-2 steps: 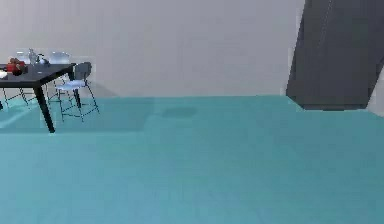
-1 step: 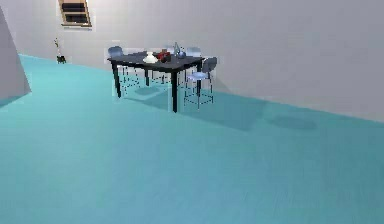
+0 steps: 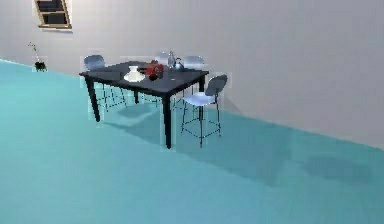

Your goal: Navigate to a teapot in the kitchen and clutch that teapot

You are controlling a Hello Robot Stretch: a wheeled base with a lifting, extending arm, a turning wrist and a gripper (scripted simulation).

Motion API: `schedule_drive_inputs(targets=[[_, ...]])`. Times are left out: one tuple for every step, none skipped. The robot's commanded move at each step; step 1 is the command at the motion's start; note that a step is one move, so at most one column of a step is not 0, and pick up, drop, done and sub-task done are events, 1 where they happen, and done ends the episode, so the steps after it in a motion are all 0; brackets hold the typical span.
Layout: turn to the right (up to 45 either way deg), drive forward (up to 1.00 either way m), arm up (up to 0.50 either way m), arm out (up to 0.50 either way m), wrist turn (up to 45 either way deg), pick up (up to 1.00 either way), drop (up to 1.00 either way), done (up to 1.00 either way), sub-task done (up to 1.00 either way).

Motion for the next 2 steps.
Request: schedule_drive_inputs(targets=[[0.0,1.00,0.00,0.00,0.0,0.00,0.00,0.00,0.00],[-6.0,0.00,0.00,0.00,0.0,0.00,0.00,0.00,0.00]])
